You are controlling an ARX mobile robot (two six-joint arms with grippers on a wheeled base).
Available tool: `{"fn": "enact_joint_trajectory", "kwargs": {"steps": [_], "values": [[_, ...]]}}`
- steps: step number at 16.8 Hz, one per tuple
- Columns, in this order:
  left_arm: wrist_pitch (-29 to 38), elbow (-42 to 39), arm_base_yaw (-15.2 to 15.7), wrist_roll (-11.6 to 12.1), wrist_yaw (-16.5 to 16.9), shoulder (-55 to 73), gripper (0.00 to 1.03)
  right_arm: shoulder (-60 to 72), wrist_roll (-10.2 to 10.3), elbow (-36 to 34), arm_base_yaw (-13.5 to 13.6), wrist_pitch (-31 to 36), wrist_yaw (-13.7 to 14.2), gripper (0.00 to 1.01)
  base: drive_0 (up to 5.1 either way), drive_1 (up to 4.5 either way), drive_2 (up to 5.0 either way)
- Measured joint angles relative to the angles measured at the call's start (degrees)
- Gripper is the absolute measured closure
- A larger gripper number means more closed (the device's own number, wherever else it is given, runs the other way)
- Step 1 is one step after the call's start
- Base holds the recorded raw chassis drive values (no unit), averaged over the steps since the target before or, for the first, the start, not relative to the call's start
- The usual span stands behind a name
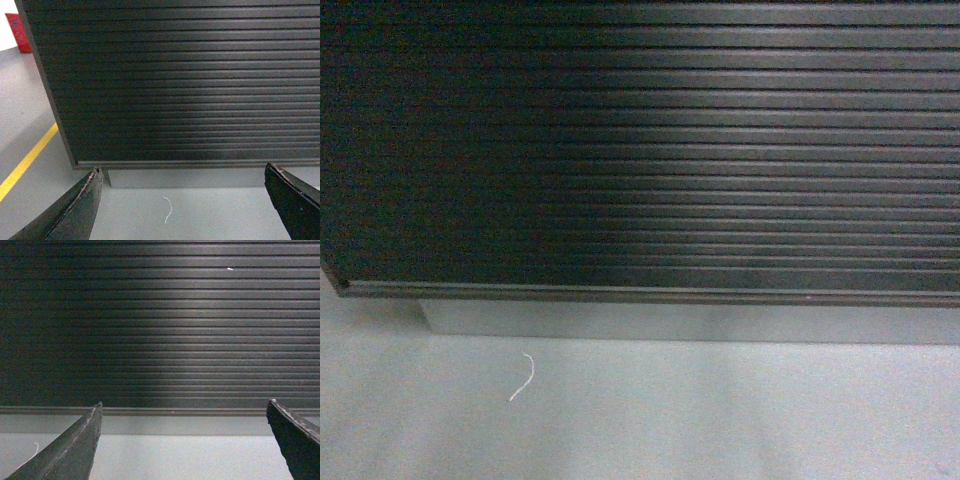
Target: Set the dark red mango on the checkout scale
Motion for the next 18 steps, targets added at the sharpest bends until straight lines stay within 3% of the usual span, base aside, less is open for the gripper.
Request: {"fn": "enact_joint_trajectory", "kwargs": {"steps": [11,18], "values": [[0.3,0.0,0.0,0.0,0.0,0.0,0.05,0.0,0.0,0.0,0.0,0.1,0.0,0.03,-0.1,4.27,-4.4],[0.2,0.0,0.0,0.0,0.0,0.0,0.05,0.0,0.0,0.0,0.0,0.1,0.0,0.03,0.0,0.0,0.0]]}}
